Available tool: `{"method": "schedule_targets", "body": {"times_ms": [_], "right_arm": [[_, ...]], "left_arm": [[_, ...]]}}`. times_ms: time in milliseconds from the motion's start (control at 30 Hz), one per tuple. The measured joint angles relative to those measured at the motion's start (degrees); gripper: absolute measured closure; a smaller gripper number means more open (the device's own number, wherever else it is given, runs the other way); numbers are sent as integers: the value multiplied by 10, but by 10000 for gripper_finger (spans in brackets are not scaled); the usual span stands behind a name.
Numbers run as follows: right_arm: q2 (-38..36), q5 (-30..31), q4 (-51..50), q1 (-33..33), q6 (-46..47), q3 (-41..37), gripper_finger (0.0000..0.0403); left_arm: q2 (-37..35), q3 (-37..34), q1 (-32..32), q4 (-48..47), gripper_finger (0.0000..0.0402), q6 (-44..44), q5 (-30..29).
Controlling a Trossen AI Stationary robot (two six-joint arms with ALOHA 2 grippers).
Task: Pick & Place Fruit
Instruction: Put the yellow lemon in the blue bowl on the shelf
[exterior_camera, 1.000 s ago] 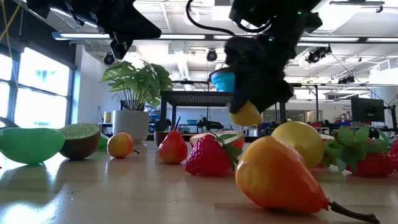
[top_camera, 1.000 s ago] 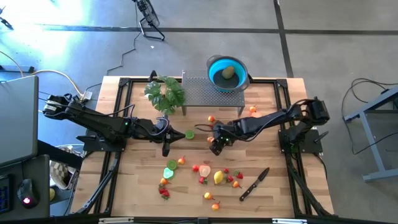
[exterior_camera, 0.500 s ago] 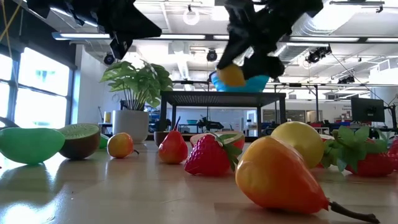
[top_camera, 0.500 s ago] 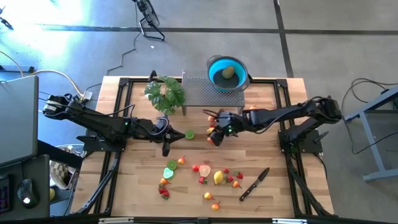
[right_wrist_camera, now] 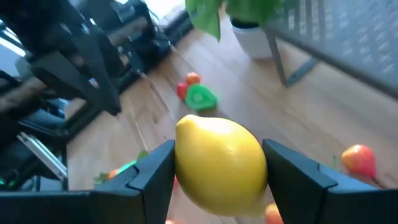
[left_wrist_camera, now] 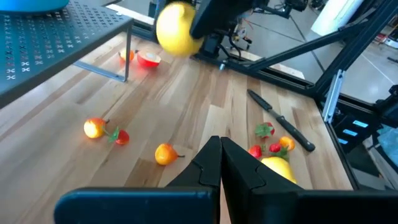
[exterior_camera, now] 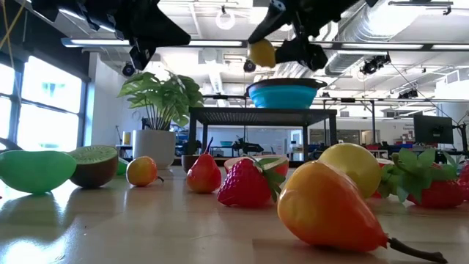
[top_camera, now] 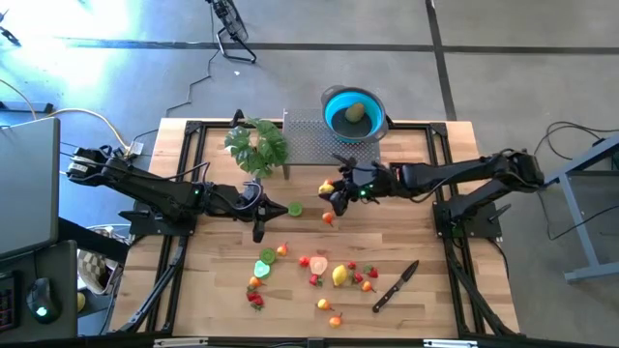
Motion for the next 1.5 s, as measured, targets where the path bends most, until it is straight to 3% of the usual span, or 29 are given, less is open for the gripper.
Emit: {"method": "schedule_targets", "body": {"times_ms": [433,833,1267,1500], "right_arm": [[-57,56,60,-51,-61,0,189],[-80,98,127,-165,-175,9,190],[-10,67,-116,-268,-268,185,190],[65,35,-172,-306,-295,239,190]], "left_arm": [[0,0,0,-10,402,2,-17],[0,-1,0,-13,402,2,-19],[0,-1,0,-18,402,2,-39],[0,-1,0,-22,402,1,-39]]}}
